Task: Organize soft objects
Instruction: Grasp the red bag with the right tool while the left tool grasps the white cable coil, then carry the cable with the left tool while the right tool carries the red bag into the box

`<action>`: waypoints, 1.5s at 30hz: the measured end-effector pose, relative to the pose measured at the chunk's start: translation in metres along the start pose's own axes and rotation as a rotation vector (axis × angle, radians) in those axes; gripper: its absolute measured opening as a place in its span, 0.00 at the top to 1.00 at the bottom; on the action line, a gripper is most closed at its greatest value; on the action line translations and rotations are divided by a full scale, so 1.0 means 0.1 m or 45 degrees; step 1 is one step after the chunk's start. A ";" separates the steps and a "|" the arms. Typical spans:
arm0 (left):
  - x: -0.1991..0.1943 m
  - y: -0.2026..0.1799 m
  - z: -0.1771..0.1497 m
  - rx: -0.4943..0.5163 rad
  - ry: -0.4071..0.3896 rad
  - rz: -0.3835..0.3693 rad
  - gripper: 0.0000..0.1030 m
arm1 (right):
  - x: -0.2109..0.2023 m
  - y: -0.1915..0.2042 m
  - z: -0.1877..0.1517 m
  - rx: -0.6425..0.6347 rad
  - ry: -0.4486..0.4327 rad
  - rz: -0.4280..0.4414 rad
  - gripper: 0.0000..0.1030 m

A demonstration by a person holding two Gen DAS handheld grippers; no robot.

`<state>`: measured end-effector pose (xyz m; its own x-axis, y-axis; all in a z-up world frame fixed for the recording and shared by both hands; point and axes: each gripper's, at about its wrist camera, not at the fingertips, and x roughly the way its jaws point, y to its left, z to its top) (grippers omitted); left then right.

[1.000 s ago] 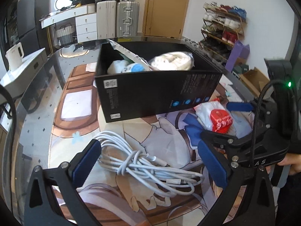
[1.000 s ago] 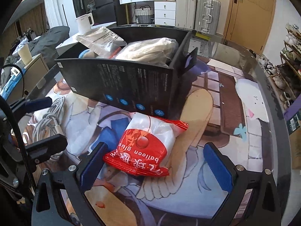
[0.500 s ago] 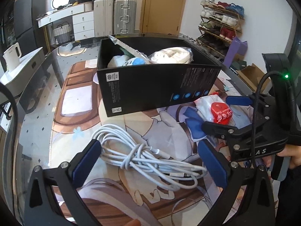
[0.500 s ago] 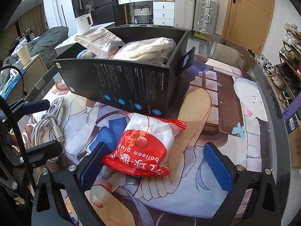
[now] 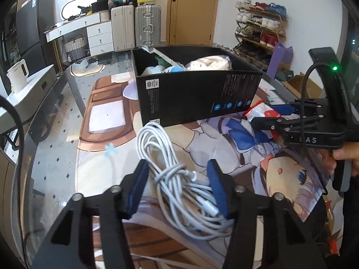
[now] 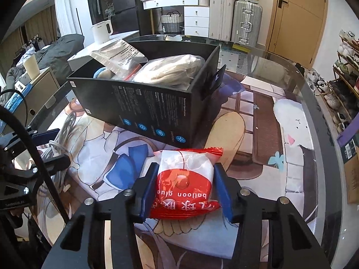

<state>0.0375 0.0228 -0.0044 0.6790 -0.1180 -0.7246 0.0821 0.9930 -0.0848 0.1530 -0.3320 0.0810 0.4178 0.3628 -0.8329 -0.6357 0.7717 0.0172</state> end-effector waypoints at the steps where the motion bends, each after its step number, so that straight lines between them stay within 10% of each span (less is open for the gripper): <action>1: -0.01 0.00 -0.01 -0.001 -0.006 -0.001 0.54 | 0.00 0.00 0.00 -0.002 0.000 0.001 0.53; 45: -0.59 0.02 0.44 -0.008 -0.242 -0.036 0.55 | -0.67 0.16 0.12 -0.095 -0.194 0.024 0.54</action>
<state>0.0293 0.0317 0.0686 0.8022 -0.1435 -0.5796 0.0988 0.9892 -0.1081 0.1227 -0.3373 0.1434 0.4951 0.4564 -0.7393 -0.6886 0.7250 -0.0136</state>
